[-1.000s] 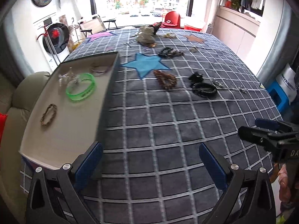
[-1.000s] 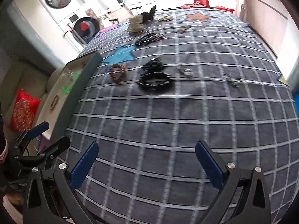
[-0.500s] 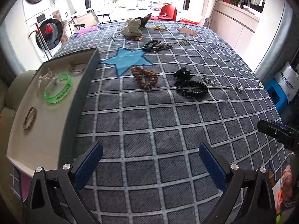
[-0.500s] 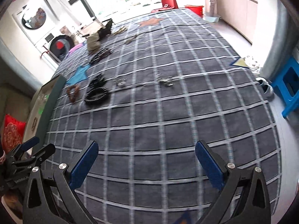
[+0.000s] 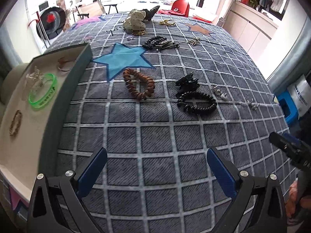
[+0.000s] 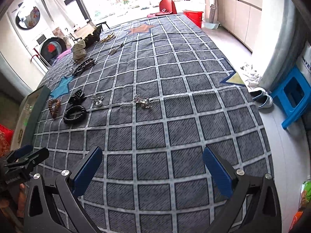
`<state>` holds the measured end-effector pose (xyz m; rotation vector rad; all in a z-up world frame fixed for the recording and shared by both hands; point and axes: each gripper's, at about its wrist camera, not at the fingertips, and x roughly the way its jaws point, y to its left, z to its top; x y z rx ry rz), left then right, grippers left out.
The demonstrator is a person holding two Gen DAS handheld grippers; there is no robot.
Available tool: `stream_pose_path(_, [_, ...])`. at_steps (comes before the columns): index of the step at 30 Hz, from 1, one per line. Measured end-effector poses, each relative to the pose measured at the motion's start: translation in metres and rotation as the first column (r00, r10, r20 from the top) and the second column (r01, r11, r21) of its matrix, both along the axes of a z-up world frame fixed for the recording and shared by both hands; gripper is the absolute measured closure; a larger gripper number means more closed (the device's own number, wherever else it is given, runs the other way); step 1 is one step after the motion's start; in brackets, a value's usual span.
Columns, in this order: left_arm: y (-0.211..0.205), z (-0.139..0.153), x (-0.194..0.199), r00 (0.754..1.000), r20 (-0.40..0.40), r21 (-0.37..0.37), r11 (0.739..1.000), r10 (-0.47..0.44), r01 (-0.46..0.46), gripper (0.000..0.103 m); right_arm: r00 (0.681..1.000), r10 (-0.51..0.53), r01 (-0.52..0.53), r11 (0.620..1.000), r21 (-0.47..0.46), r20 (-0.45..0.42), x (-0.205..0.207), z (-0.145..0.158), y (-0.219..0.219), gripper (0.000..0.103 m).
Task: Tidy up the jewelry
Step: 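Move both open tools back over the jewelry on the checked bedspread, then grasp the brown coiled hair tie with the left tool while the right tool grasps the silver pendant chain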
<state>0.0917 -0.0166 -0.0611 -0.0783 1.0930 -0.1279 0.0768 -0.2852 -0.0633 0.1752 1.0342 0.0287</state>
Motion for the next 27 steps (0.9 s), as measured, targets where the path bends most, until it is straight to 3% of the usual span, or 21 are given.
stream_pose_path(8, [-0.011, 0.002, 0.021, 0.999, 0.027, -0.006, 1.0, 0.03, -0.03, 0.0, 1.0, 0.009, -0.008, 0.998, -0.07, 0.013, 0.017, -0.002, 0.0, 0.0])
stream_pose_path(17, [0.014, -0.004, 0.058, 0.993, 0.064, 0.041, 0.994, 0.096, -0.099, 0.0, 0.999, 0.035, -0.032, 0.988, -0.151, 0.016, 0.045, -0.011, 0.009, 0.004])
stream_pose_path(20, [0.019, -0.011, 0.069, 0.994, 0.051, 0.043, 0.994, 0.095, -0.097, 0.003, 0.999, 0.045, -0.043, 0.985, -0.164, 0.007, 0.053, -0.018, 0.014, 0.009])
stream_pose_path(21, [0.02, -0.012, 0.071, 0.994, 0.05, 0.046, 0.994, 0.093, -0.095, 0.01, 0.999, 0.048, -0.047, 0.984, -0.17, 0.001, 0.056, -0.021, 0.016, 0.01])
stream_pose_path(27, [0.014, -0.02, 0.082, 0.998, 0.049, 0.063, 0.997, 0.045, -0.049, 0.011, 0.998, 0.062, -0.057, 0.981, -0.186, 0.018, 0.064, -0.021, 0.023, 0.015])
